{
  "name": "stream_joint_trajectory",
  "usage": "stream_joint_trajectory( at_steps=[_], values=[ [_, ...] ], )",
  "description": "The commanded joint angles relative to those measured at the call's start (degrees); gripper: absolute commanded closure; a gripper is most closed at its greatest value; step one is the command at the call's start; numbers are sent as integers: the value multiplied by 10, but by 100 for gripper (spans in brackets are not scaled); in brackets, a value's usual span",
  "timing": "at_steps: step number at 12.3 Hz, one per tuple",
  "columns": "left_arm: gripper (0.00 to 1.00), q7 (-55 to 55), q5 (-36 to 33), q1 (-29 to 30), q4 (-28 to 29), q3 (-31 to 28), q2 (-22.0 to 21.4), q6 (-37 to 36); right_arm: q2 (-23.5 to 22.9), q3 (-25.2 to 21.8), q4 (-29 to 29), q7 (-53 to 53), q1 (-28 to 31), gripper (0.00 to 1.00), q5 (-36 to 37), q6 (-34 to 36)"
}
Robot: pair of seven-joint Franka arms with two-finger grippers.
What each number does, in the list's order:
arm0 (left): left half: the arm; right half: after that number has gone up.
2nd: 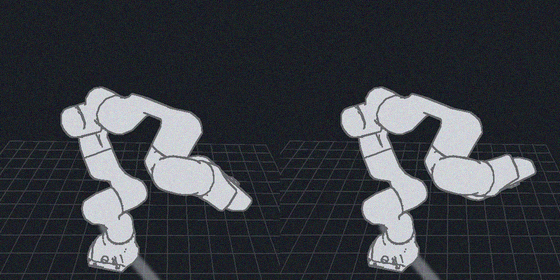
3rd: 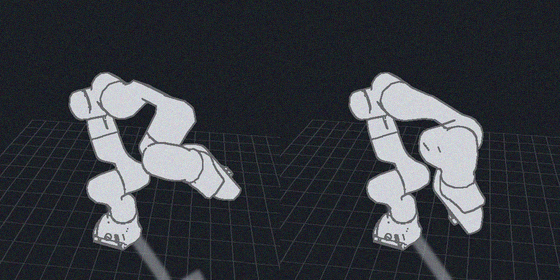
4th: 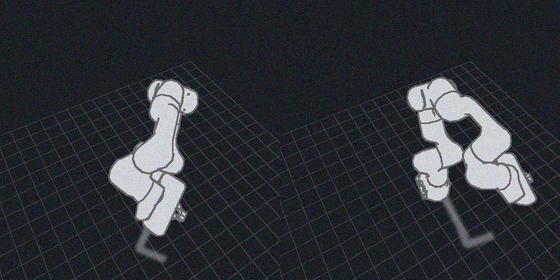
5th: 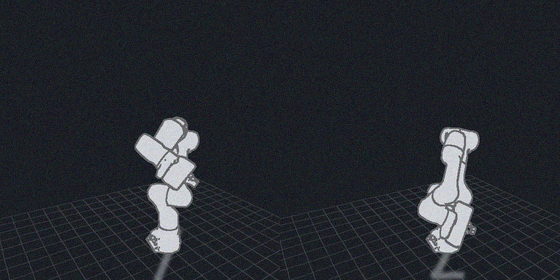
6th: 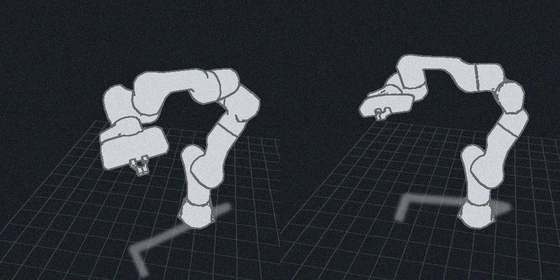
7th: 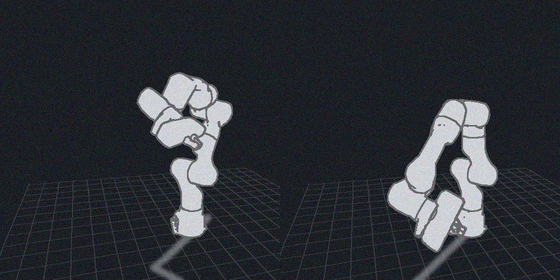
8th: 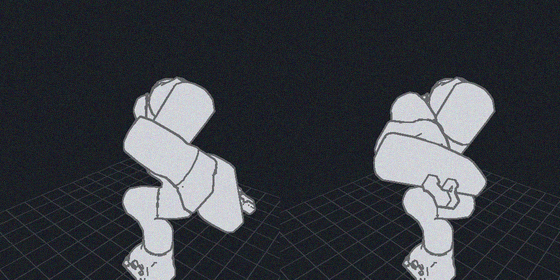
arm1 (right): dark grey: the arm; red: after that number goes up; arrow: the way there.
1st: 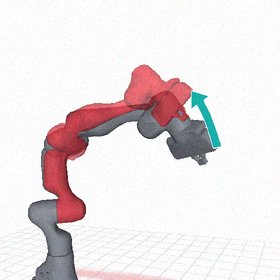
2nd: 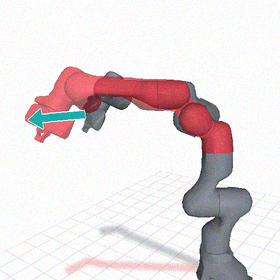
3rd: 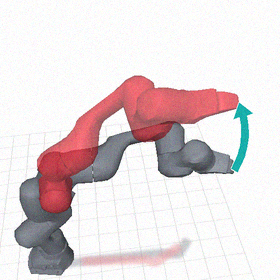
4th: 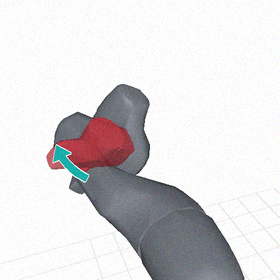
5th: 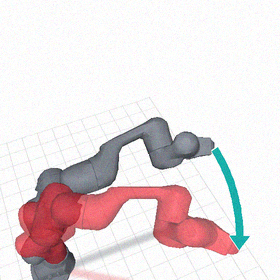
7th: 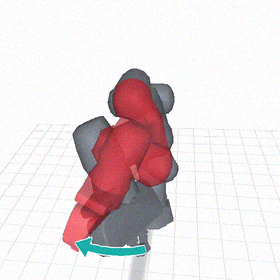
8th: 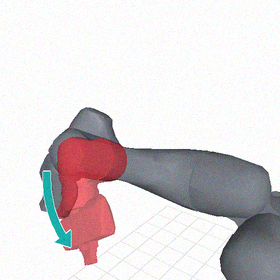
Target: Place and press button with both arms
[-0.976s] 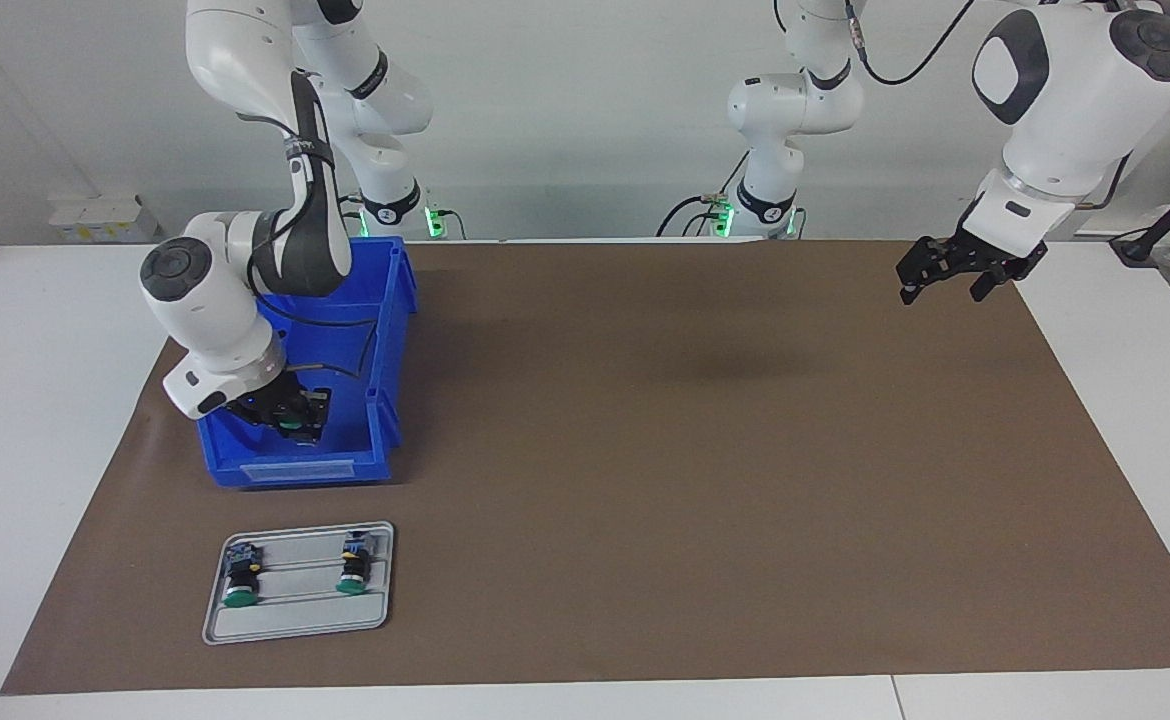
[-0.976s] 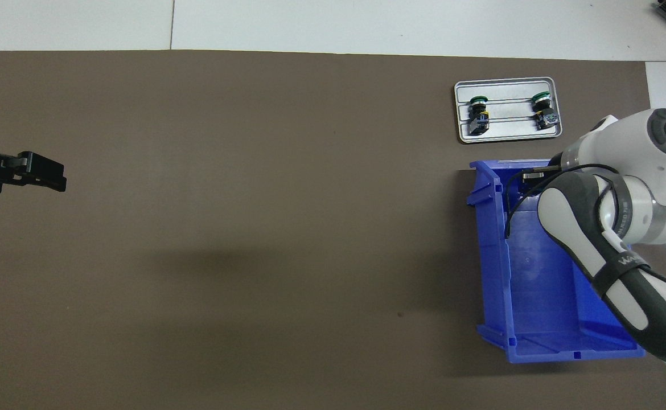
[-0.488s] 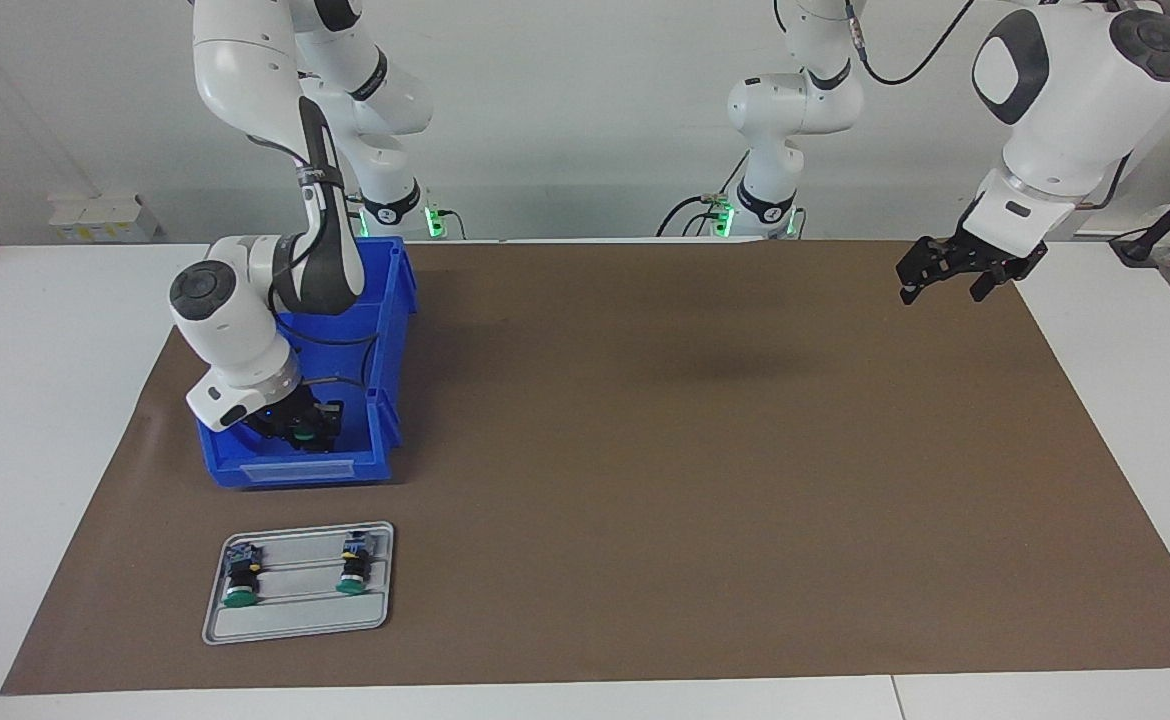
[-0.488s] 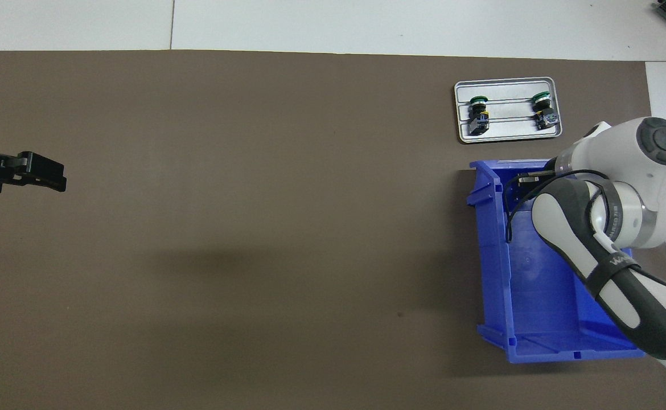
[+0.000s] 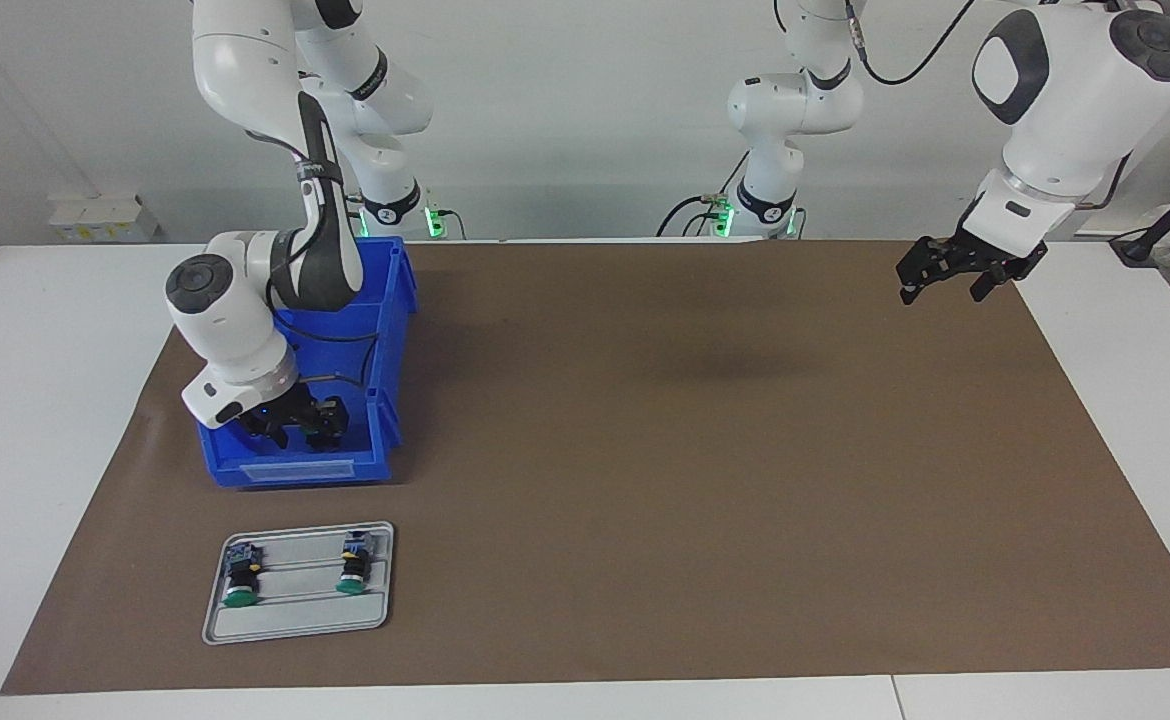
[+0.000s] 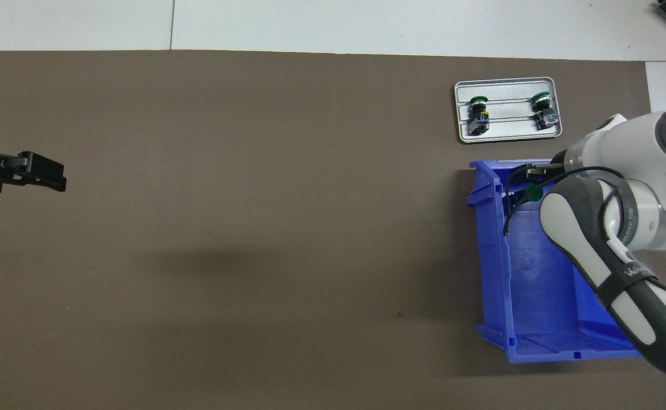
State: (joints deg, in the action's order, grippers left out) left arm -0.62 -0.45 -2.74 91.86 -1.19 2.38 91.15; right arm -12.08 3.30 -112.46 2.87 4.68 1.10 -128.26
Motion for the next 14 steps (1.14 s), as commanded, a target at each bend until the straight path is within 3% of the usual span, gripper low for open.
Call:
stream_joint_trajectory(
  at_steps=[1, 4, 7, 14],
  values=[
    [0, 2, -10, 2, 17, 2, -12, 10, 60, 5, -7, 44, -12, 2, -13, 48],
    [0, 3, -10, 2, 17, 2, -12, 10, 108, 6, 11, 73, -15, 1, -12, 109],
    [0, 3, -10, 2, 17, 2, -12, 10, 109, 6, 95, 85, -27, 1, -12, 206],
    [0, 3, -10, 2, 17, 2, -12, 10, 101, 7, 238, 94, -32, 1, -3, 318]
  ],
)
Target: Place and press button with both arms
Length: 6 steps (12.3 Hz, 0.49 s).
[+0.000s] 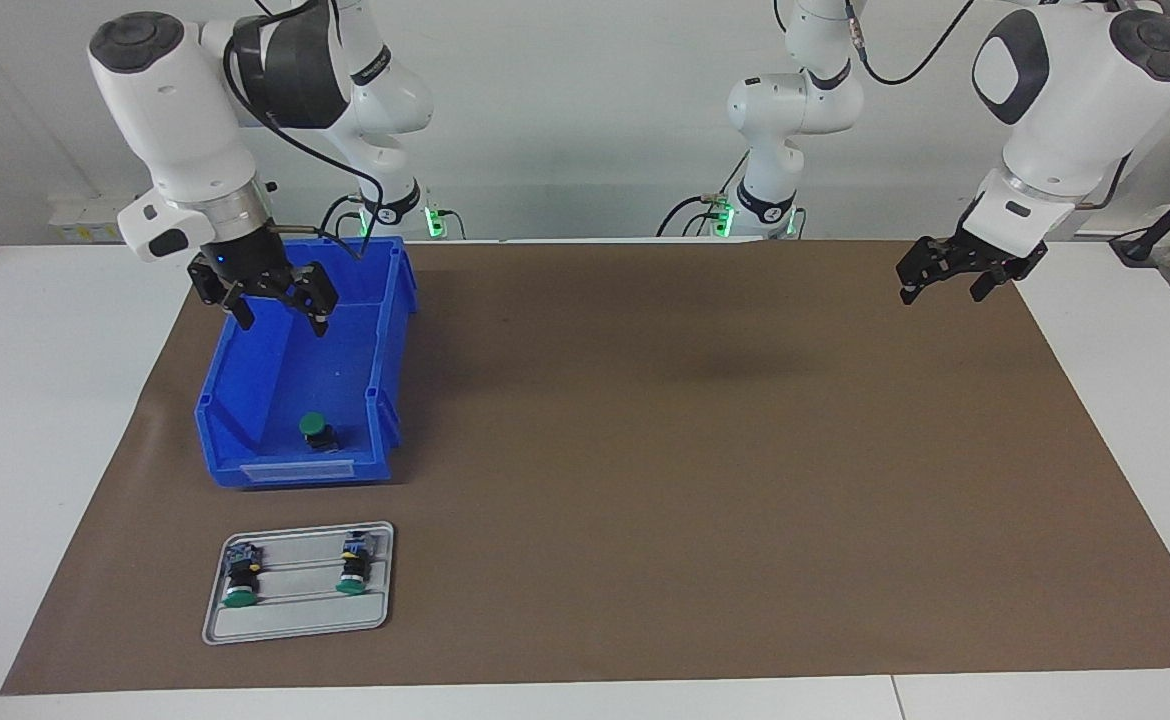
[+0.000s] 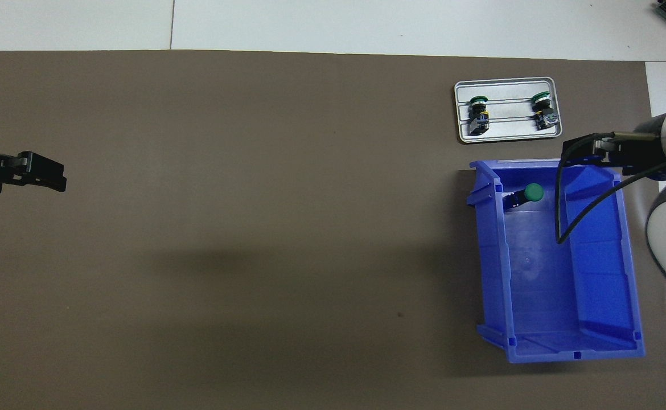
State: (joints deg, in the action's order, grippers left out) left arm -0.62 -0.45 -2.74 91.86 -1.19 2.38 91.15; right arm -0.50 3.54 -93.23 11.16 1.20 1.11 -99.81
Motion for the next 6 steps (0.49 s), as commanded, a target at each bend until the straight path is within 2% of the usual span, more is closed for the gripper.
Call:
stream_joint_trajectory(
  at_steps=[1, 6],
  values=[
    [0, 3, -10, 2, 17, 2, -12, 10, -11, 4, 46, 11, 4, 1, -3, 41],
    [0, 3, -10, 2, 17, 2, -12, 10, 5, 4, 32, 4, 5, 0, -6, 82]
  ],
)
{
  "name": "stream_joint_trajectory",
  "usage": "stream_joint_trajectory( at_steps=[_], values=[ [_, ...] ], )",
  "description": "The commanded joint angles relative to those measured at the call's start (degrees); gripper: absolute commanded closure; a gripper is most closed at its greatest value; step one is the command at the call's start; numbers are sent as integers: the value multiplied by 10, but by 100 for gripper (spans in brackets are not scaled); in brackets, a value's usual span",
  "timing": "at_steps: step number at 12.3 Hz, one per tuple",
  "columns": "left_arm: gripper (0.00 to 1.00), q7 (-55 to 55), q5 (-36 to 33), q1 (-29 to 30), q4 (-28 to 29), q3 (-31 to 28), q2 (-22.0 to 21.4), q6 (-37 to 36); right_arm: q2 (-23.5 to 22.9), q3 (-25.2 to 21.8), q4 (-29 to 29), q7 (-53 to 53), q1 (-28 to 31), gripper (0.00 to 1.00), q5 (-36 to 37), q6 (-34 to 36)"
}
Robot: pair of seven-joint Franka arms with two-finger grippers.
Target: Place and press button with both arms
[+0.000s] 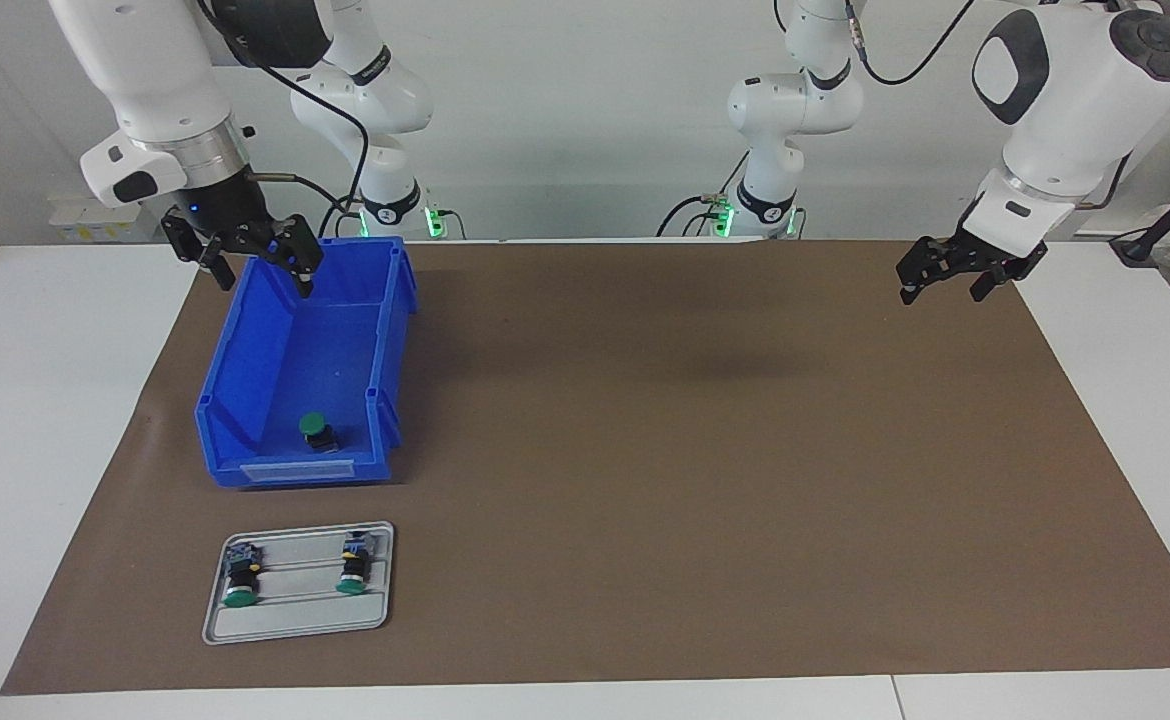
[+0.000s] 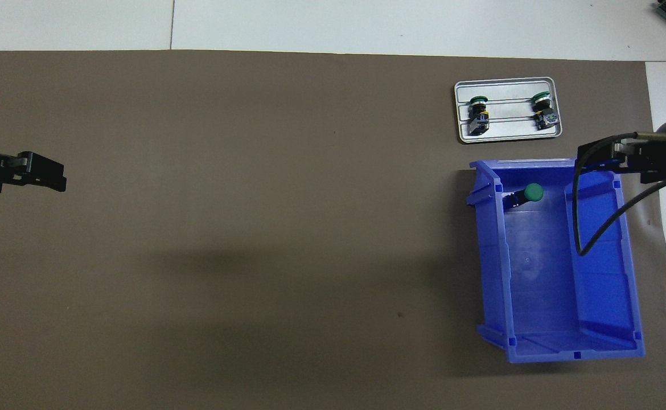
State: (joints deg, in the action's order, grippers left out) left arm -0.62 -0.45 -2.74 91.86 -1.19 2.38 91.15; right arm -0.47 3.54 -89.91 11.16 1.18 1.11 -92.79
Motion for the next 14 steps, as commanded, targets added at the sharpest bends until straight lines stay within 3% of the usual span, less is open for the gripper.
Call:
stream_joint_trajectory(
  at_steps=[1, 14],
  values=[
    [0, 2, -10, 2, 17, 2, -12, 10, 6, 4, -4, 3, 4, 0, -6, 12],
    [0, 2, -10, 2, 17, 2, -12, 10, 15, 4, -21, 4, 5, 0, -6, 14]
  ],
)
